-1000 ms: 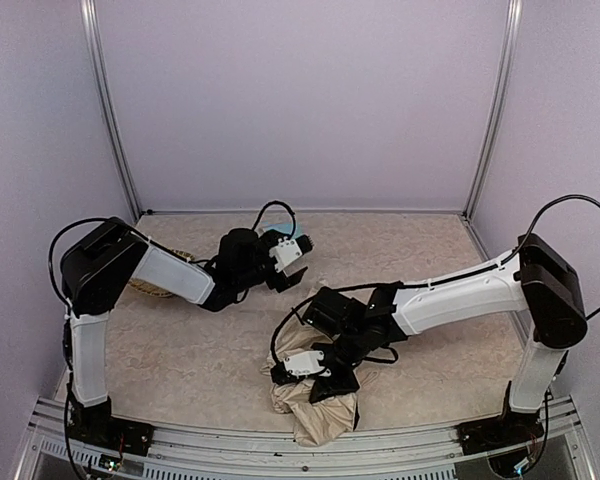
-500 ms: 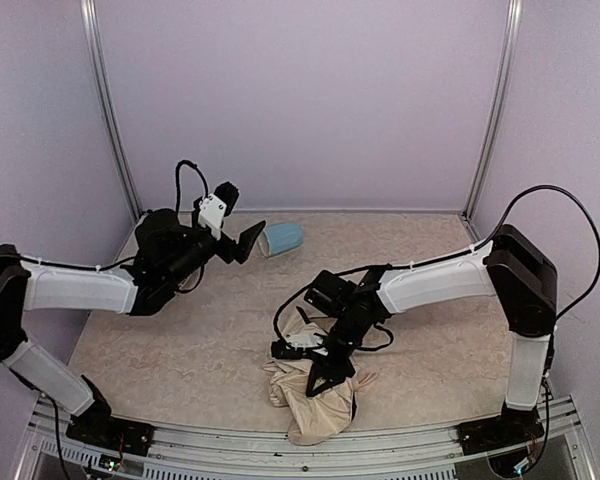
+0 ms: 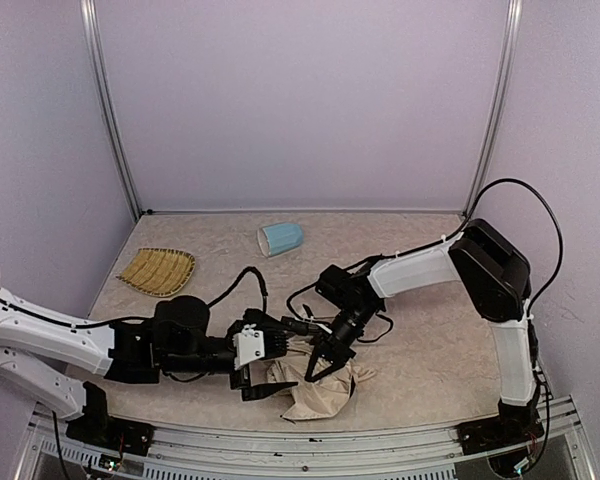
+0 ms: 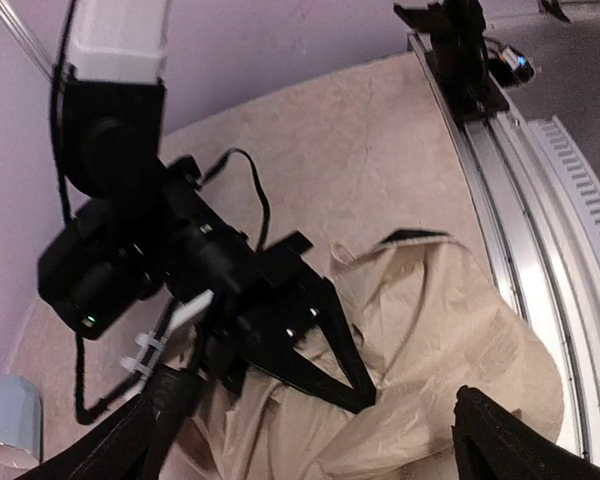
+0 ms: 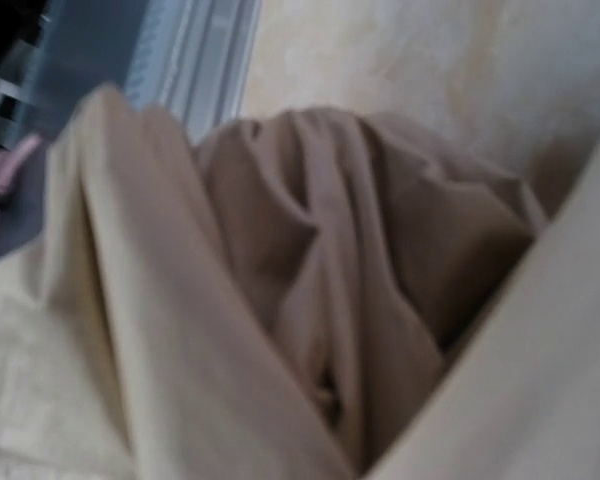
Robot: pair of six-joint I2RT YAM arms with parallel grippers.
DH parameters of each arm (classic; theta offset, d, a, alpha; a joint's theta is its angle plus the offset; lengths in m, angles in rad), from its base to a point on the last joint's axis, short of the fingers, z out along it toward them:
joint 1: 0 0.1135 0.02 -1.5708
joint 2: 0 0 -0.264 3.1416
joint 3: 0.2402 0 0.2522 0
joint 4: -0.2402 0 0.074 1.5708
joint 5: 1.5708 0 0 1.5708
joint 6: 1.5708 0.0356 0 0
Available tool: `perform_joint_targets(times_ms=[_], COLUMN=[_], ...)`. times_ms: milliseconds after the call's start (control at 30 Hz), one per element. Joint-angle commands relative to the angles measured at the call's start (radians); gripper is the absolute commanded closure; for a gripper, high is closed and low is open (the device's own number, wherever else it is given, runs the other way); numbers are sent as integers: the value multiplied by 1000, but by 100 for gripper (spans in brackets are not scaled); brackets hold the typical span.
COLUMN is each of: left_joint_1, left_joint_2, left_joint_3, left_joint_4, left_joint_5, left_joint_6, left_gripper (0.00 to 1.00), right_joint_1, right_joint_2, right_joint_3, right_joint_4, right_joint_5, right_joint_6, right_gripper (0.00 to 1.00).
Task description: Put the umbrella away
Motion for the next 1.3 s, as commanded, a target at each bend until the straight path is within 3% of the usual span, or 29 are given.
perform_joint_targets(times_ms=[0, 133, 300, 367, 467, 533, 667, 767, 933, 1100, 1267], left_joint_1=[-23, -22, -29, -34, -39, -38, -34, 17, 141, 181, 188], left_joint_2=[181, 302, 327, 327, 348, 367, 340, 246, 88, -2, 55], left_joint_3=[27, 44, 45, 42, 47, 54, 92, 89, 21, -110, -116], left_joint_4=[-46, 75, 174, 215, 264, 270, 179, 130, 99, 202, 270], left_joint_5=[-18, -26, 19, 24, -55, -84, -94, 8, 156, 43, -30], left_joint_6=[77, 138, 128, 126, 137, 143, 98, -13, -214, -266, -267], left_gripper=[1, 1, 4, 11, 36, 44, 29, 20, 16, 13, 5], right_joint_1=[-33, -37, -45, -46, -46, -46, -46, -44, -20, 31, 36], right_joint_2=[96, 112, 128, 131, 137, 130, 75, 8, -140, -351, -509], right_joint_3=[9, 13, 11, 14, 32, 33, -3, -76, -211, -351, -410], right_joint_4=[-14, -25, -18, -7, 0, 9, 79, 210, 402, 614, 762], right_joint_5=[33, 16, 12, 1, -14, -11, 61, 211, 409, 691, 956], right_joint_6=[-53, -74, -72, -64, -49, -37, 21, 120, 167, 170, 152], right_gripper=[100, 100, 100, 100, 100, 100, 100, 100, 100, 100, 100])
